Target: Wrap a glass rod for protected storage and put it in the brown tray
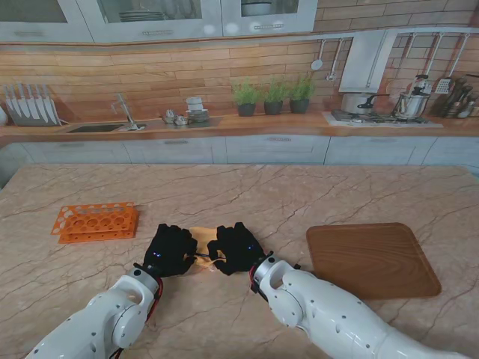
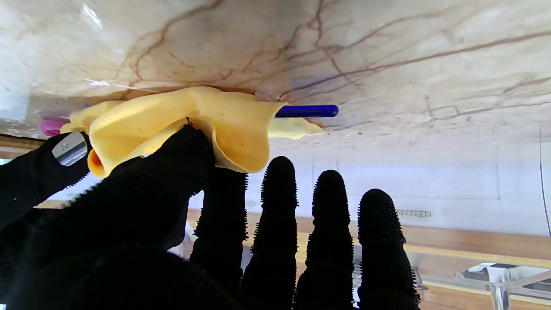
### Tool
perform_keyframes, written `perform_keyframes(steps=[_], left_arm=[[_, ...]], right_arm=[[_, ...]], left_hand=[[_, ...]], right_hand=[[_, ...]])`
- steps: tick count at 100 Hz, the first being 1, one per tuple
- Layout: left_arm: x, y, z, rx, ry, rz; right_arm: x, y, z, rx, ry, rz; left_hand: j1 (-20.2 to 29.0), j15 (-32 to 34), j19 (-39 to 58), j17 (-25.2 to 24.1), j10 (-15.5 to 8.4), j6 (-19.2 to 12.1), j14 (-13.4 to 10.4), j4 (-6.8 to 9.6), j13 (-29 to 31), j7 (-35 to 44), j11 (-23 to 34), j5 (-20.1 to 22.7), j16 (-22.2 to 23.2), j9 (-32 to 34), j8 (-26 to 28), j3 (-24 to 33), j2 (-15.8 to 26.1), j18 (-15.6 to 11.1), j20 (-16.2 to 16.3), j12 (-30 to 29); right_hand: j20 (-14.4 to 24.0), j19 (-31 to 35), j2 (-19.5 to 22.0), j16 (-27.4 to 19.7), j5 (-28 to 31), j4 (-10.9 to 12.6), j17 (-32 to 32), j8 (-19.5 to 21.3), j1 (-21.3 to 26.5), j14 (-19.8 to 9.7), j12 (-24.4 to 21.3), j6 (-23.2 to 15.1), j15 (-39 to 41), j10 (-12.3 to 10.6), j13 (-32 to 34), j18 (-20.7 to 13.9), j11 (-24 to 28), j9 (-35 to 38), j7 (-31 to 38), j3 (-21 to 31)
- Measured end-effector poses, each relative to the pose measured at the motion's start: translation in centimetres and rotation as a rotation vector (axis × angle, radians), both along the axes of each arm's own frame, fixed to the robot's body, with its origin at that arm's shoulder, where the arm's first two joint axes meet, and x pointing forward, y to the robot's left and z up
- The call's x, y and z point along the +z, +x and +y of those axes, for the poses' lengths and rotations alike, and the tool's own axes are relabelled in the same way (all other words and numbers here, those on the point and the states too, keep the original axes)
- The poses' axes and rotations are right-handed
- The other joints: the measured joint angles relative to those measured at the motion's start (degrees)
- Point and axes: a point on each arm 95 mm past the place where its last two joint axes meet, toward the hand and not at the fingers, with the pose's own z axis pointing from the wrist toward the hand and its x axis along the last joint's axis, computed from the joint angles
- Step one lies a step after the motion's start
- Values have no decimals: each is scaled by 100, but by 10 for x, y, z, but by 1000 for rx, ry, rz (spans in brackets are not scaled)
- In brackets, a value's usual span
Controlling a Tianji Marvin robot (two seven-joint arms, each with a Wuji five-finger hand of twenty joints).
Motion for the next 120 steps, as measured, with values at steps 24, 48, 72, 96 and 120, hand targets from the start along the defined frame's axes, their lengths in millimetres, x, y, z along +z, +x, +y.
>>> perform_keyframes(steps=[24,48,72,96,120], left_arm=[[2,12,-6,12,-14,-15],[2,23,-9,22,-5,-36],[3,29,-7,41,0,-72],[9,33,-1,73,-35,-109],[6,33,-4,59,-15,-89]], right_arm=[[0,10,-5,-45,7,12],[-1,21,-8,-73,8,20],[0,29,-12,-93,8,29],[-2,35,-13,-107,15,58],[-2,39,-11,-128,2,73]], left_hand=[[0,-2,0,-9,4,-85,0,0,0,1,-50,-79,-6,0,4,-106,100,0,0,-53],[9,-117,-1,-38,60,-100,0,-1,0,-145,-249,-515,-72,-129,14,-125,236,0,0,-199],[9,-156,-2,-61,63,-93,0,-2,-5,-509,-402,-1026,-149,-259,26,-126,236,0,-4,-337],[9,-283,-42,-76,63,-34,0,-2,-8,-826,-456,-1175,-233,-393,29,-126,236,0,-60,-554],[-181,-534,-191,-169,69,42,0,-2,-259,-1301,-700,-1457,-453,-636,97,-46,437,0,-143,-766]], right_hand=[[-5,0,0,-32,0,0,0,25,0,0,-57,1,-3,0,0,0,-50,0,0,0],[-7,0,0,-91,0,-1,0,26,0,0,-65,1,-3,0,0,0,-56,0,0,0],[-7,0,0,-94,0,-1,0,29,0,0,-68,1,-3,0,0,0,-57,0,0,0],[-8,0,4,-98,-9,-1,0,30,-61,0,-69,1,-3,0,0,0,-57,0,0,-7],[-18,0,5,-163,-610,-38,0,89,-529,0,-85,368,-3,5,0,0,-119,0,-283,-151]])
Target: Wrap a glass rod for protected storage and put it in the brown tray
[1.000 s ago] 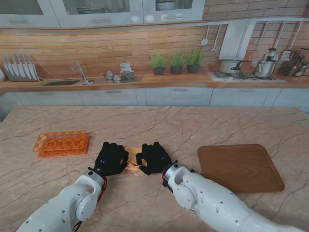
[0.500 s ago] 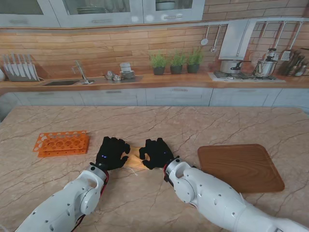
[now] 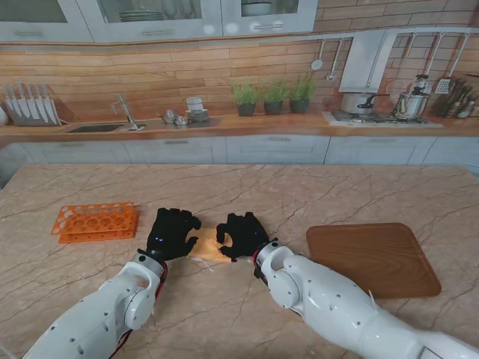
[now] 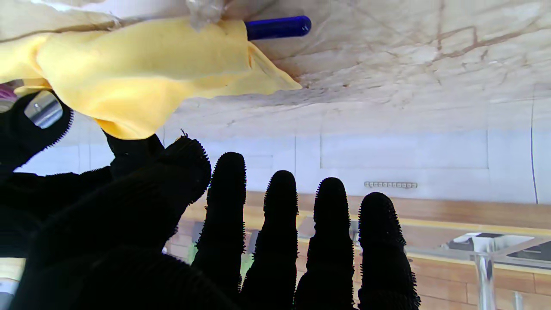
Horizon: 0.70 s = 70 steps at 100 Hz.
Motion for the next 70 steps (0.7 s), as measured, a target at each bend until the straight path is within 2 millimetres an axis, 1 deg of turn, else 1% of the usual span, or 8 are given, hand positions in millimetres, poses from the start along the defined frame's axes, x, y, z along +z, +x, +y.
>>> perform_keyframes(steps=[13,32,38,46,47,50,52,70], left_arm=[[-3,2,-5,-8,21,4],[-5,6,-10,-11,52,-8],[-6,8,-12,-8,65,-17],[-7,12,-15,-4,83,-26],[-8,13,-15,-4,85,-27],[-9,14,-16,-2,91,-28],[-9,16,-16,0,94,-28],[-12,25,-18,34,129,-20]], right_arm=[[2,2,-1,-40,-5,8],[4,1,-3,-54,-2,-8],[4,1,-3,-55,-4,-13],[4,1,-4,-54,-8,-18],[4,1,-4,-54,-10,-19],[4,2,-4,-52,-14,-21],[3,2,-5,-52,-18,-22],[1,7,-9,-61,-50,-34]], left_hand=[[-61,51,-3,-1,2,1,0,0,0,-66,93,-1,-25,-35,80,28,0,0,-12,16],[-73,56,-3,-1,2,8,0,0,0,-142,94,-3,5,-36,140,76,0,0,-32,57],[-203,58,-3,-6,4,23,0,166,-50,-227,94,-18,5,-71,140,82,30,0,-56,57],[-295,58,-3,-57,10,73,0,177,-59,-366,94,-157,5,-153,141,86,136,0,-66,40],[-295,58,-3,-60,10,75,0,265,-60,-367,94,-152,5,-153,142,87,136,0,-66,27],[-297,54,-4,-67,10,78,0,277,-111,-394,94,-194,-5,-154,145,88,136,0,-69,7],[-353,-35,-4,-72,10,79,0,391,-123,-433,94,-196,-31,-159,148,88,185,0,-72,5],[-356,-113,-112,-190,72,142,0,394,-263,-625,1,-298,-75,-244,150,90,200,0,-135,-54]], right_hand=[[-48,0,0,-66,-2,0,0,123,82,69,-2,229,0,82,0,18,-10,-1,-259,-38],[-79,0,68,-86,-345,9,4,262,8,80,-39,416,-4,110,-3,18,-10,-22,-483,-34],[-102,0,68,-89,-409,9,5,299,8,88,-50,431,-13,136,-3,18,-10,-23,-541,-34],[-105,0,68,-143,-490,10,8,341,8,91,-55,435,-58,140,-4,18,-10,-81,-576,-34],[-105,0,68,-144,-496,10,8,349,8,91,-56,440,-58,140,-4,18,-10,-82,-600,-34],[-106,0,68,-146,-486,10,9,361,8,92,-57,442,-58,141,-4,18,-10,-82,-609,-34],[-106,0,68,-146,-543,10,10,365,8,93,-58,452,-59,142,-4,18,-10,-83,-617,-34],[-168,0,309,-215,-632,10,66,441,19,115,-116,502,-59,153,-4,37,-11,-84,-679,-35]])
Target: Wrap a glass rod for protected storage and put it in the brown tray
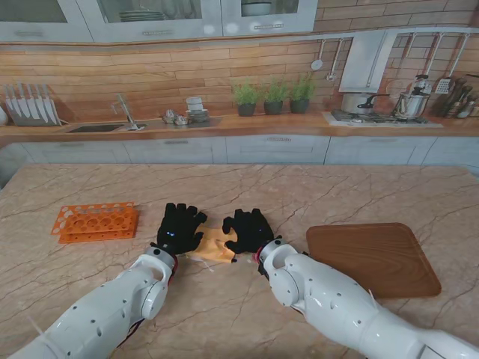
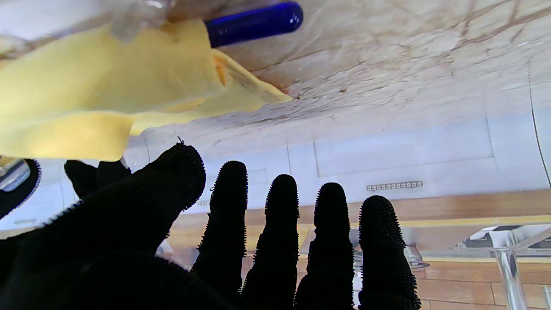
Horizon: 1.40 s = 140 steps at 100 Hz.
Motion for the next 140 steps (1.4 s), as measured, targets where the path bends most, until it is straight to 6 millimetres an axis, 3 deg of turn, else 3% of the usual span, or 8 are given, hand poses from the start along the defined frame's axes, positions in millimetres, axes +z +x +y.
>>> perform_keyframes(steps=[24,42,59,61,70,82,116,140], left_arm=[[-4,7,0,23,52,4],[-9,7,0,42,91,22],[-12,6,1,54,111,34],[-12,6,0,54,113,35],[-12,6,-1,54,119,36],[-12,7,-2,57,129,37],[-12,8,-4,80,147,50],[-12,6,-7,79,171,66]], right_arm=[[-1,4,-3,-29,-1,9],[0,6,-4,-40,13,8],[1,6,-4,-37,19,2],[1,5,-4,-36,19,2],[0,5,-4,-33,15,1],[-3,3,-4,-22,-1,5],[-6,2,-7,-8,-41,10],[-10,7,-7,-18,-52,22]], left_hand=[[-132,29,-74,-65,66,214,0,0,-83,-333,-110,-9,-44,-166,-20,-2,-9,0,-57,-24],[-260,-42,-189,-110,70,278,0,0,-161,-488,-117,-9,-103,-318,-83,-2,-16,0,-128,-55],[-286,-64,-266,-173,71,299,0,34,-171,-550,-179,-13,-111,-412,-87,288,-162,0,-169,-74],[-287,-74,-269,-174,71,299,0,46,-221,-550,-179,-13,-112,-412,-87,332,-160,0,-171,-74],[-287,-100,-328,-182,71,300,0,65,-230,-551,-179,-78,-113,-412,-89,432,-159,0,-214,-74],[-288,-100,-331,-183,71,300,0,95,-230,-552,-179,-78,-114,-412,-89,571,-152,0,-216,-74],[-219,-100,-338,-223,72,300,0,102,-230,-552,-179,-78,-120,-430,-89,822,-88,0,-217,-75],[-186,-151,-411,-233,72,300,0,114,-233,-552,-196,-78,-182,-528,-89,1205,-87,0,-223,-75]], right_hand=[[-65,0,378,-54,-136,-25,3,-218,221,27,-65,2,0,62,0,42,0,-41,132,-269],[-72,0,999,-65,-331,-14,-5,-232,219,27,-71,50,-1,72,-2,42,5,-99,171,-704],[-73,0,1026,-67,-359,-12,-47,-278,193,34,-72,88,-1,79,-4,42,5,-106,160,-750],[-73,0,1026,-67,-359,13,-63,-97,51,37,-74,133,-2,92,-7,42,6,-160,29,-754],[-74,0,843,-67,-389,274,-71,450,-376,49,-77,281,-14,149,-97,43,7,-243,-352,-594],[-74,0,273,-68,-524,236,-77,466,-581,88,-83,371,-74,204,-186,45,7,-378,-553,-651],[-75,0,87,-68,-1086,240,-135,466,-496,92,-88,433,-77,218,-237,47,-5,-606,-745,-1340],[-75,0,-135,27,-1152,239,-136,466,-404,56,-88,435,90,222,-327,47,-6,-668,-734,-686]])
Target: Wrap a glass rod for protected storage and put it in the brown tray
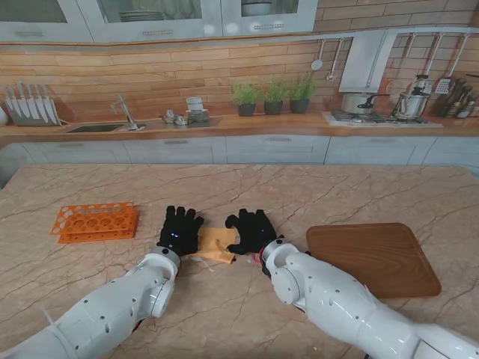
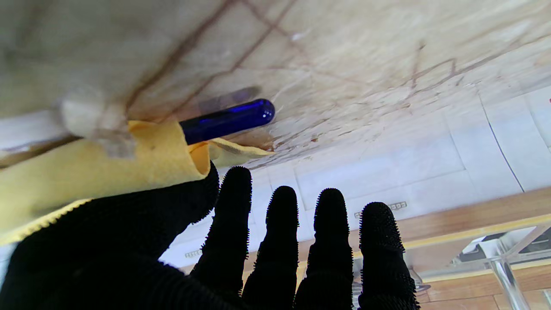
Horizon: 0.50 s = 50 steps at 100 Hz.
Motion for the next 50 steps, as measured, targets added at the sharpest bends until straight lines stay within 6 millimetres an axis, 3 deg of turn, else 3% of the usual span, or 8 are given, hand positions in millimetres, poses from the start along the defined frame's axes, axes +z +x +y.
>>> perform_keyframes(steps=[7,15,22,30,33,39,41,50], left_arm=[[0,0,-1,-2,7,6],[0,0,-3,-5,17,10],[1,1,-4,-5,24,9],[3,2,-5,-3,26,6],[3,2,-5,-2,26,5],[4,2,-6,-1,27,5],[4,2,-6,-1,28,6],[4,1,-6,1,27,8]], right_arm=[[0,2,1,-4,4,4],[0,3,2,-5,3,6],[0,5,3,-2,-2,9],[0,7,5,5,-6,15],[1,8,6,7,-4,18],[2,10,8,11,-1,22],[3,10,9,12,0,23],[4,11,11,16,4,25]], left_hand=[[4,-9,-62,-1,0,31,0,114,0,-10,0,-2,-3,-1,1,104,2,0,-7,0],[56,-22,-103,-1,0,195,0,115,0,-55,0,83,-15,-1,0,152,-13,0,-58,0],[67,-75,-138,-1,0,307,0,107,0,-8,0,252,-42,-1,-2,181,-145,-3,-60,0],[246,-78,-142,-1,0,343,0,-241,0,751,0,336,-46,-1,126,150,-310,-4,-60,0],[290,-80,-143,-2,0,343,0,-293,0,1163,0,338,-47,-1,253,137,-365,-4,-60,0],[380,-81,-144,-2,0,281,0,-294,0,1994,0,341,-49,-1,608,100,-427,-4,-60,0],[408,-81,-145,-2,0,208,0,-294,0,2236,0,341,-49,-1,765,87,-428,-4,-60,0],[554,-82,-145,-2,0,-68,0,-294,0,2928,0,344,-49,-1,1198,90,-453,-5,-61,0]], right_hand=[[0,0,0,51,0,-1,0,0,0,0,0,0,15,0,28,0,0,0,42,196],[0,0,-3,72,38,-1,0,0,0,0,0,0,57,0,2,0,0,0,47,360],[0,0,-142,185,430,-3,0,0,34,13,0,0,163,1,1,0,0,-1,135,504],[-1,0,-292,191,794,-10,0,29,28,83,0,10,228,1,22,0,0,-1,167,737],[0,0,-344,117,876,-16,0,31,119,63,-1,11,133,1,24,0,0,-1,173,769],[-1,0,-458,-35,1050,-30,0,-20,266,54,-5,12,-20,-1,78,0,0,21,187,927],[-1,0,-492,-85,1100,-195,0,-128,361,50,-5,11,-75,-8,84,0,-13,40,233,951],[-2,0,-679,-170,1283,-431,0,-620,546,37,-5,-99,-167,-26,91,0,-74,270,614,1080]])
